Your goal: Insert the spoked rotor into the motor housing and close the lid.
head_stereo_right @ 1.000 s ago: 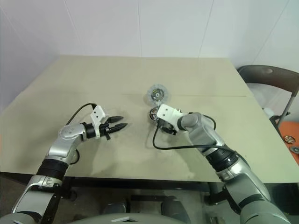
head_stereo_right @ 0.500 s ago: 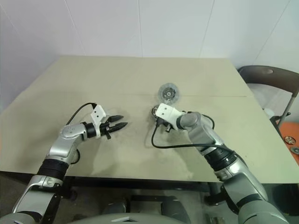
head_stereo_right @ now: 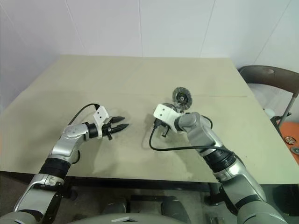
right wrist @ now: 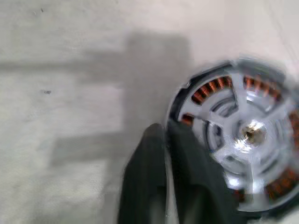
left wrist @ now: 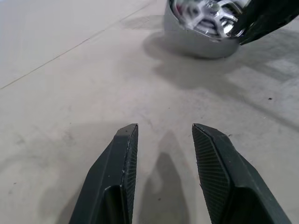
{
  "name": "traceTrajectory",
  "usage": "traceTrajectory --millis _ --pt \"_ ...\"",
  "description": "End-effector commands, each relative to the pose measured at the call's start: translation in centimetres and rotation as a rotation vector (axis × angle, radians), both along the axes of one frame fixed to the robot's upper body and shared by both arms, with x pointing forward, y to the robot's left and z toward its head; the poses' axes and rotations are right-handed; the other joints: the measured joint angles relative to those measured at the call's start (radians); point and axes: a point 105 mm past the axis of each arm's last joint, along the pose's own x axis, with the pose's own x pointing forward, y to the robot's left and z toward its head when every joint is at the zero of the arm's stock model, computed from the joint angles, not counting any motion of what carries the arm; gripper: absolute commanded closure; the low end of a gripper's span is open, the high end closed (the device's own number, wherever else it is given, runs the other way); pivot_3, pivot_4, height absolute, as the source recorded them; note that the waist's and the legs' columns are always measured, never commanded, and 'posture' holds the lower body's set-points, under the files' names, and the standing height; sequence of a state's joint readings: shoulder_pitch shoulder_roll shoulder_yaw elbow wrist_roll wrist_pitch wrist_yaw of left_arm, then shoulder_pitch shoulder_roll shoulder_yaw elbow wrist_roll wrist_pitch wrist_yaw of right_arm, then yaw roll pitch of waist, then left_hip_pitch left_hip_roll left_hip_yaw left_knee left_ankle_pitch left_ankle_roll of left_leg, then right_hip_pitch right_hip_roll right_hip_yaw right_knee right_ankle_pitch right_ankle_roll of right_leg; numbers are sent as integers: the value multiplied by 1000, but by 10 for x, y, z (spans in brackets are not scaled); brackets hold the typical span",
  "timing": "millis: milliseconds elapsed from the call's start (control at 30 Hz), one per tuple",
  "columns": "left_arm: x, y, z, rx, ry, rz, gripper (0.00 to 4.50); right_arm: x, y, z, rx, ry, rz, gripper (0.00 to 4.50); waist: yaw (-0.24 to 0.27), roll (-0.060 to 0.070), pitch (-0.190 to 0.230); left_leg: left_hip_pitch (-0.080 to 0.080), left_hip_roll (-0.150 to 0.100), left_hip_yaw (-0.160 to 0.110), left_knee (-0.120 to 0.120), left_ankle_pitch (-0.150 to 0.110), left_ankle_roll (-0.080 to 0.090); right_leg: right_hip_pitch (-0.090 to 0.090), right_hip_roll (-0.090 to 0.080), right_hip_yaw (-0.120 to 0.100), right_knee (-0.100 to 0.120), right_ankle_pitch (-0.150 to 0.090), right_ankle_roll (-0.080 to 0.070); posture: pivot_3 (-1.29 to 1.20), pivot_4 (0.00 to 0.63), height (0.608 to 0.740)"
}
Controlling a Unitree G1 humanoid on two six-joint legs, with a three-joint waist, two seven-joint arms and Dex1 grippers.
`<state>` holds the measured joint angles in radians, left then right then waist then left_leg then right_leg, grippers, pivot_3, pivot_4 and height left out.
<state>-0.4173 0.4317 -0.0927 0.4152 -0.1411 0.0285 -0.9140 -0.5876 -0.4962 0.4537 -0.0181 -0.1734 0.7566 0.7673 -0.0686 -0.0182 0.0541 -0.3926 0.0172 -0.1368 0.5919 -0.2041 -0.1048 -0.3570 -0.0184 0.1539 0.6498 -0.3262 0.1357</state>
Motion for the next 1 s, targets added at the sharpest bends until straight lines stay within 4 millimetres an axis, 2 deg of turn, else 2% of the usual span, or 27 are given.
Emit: traceTrajectory --millis 33,267,500,800,1000 --pt "6 -2 15 1 -61 -11 2560 3 1 11 2 -48 5 4474 -1 0 0 0 0 0 0 0 0 0 0 0 0 0 0 0 0 740" --pt "6 -4 11 11 -55 -15 2560 4 8 22 54 -58 12 4474 -1 0 0 1 0 0 0 0 0 0 0 0 1 0 0 0 0 740" --pt "5 -4 11 14 -55 -17 2560 0 30 40 225 -23 19 4474 -4 0 0 0 0 0 0 0 0 0 0 0 1 0 0 0 0 740" --pt "4 0 11 21 -53 -12 2560 -24 51 46 332 96 96 4474 -2 0 0 0 0 0 0 0 0 -1 0 0 1 0 0 0 0 740" --pt "4 -1 10 23 -50 -15 2560 -30 64 54 415 134 109 4474 -2 0 0 0 0 0 0 0 0 -1 0 0 1 0 0 0 0 740"
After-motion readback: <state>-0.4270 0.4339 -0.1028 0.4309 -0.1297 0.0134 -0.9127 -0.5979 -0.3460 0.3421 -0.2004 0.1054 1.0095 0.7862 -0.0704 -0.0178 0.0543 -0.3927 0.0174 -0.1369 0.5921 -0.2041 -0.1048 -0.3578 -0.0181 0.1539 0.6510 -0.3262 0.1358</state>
